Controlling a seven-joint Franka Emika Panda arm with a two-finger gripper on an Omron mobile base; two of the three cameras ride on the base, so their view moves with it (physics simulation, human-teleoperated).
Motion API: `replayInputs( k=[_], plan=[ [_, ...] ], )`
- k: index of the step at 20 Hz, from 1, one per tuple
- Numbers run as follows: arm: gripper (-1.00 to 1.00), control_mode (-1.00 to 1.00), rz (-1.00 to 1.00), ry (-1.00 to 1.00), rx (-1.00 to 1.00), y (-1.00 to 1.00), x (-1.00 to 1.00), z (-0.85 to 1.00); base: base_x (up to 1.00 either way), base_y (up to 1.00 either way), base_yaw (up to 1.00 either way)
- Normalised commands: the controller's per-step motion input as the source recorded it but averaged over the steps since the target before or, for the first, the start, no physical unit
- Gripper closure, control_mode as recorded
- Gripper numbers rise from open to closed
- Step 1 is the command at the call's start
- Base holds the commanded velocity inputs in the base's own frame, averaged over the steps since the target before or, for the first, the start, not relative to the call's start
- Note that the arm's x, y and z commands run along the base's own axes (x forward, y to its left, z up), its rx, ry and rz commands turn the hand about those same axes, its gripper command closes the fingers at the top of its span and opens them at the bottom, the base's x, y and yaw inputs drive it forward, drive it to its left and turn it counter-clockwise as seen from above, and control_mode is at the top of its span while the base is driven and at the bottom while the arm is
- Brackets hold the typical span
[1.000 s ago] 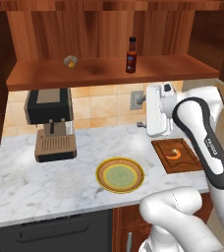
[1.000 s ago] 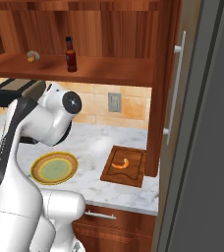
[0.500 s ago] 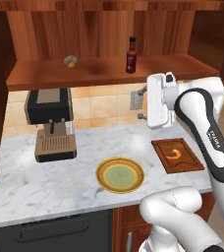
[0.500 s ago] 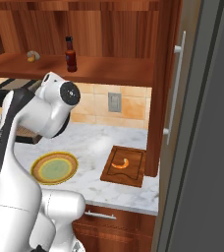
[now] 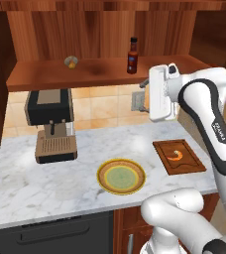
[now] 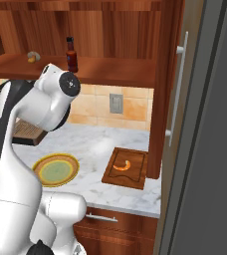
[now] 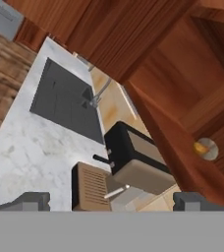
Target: Pick the shrimp from the plate and place it on the cutting board. Then pick the condiment bottle from the cabinet and place it next to the cutting board.
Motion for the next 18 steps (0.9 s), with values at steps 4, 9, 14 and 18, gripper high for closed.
replayInputs(
  k=[4,9,14,18],
  plan=[
    [-1.0,-1.0,0.0,0.0,0.03,0.0,0.06,0.13,0.0,0.0,0.0],
    [-1.0,-1.0,0.0,0.0,0.06,-0.03,0.08,0.11,0.0,0.0,0.0],
    [-1.0,-1.0,0.0,0.0,0.09,-0.12,0.04,0.01,0.0,0.0,0.0],
    [-1.0,-1.0,0.0,0.0,0.09,-0.14,0.05,0.0,0.0,0.0,0.0]
  ],
)
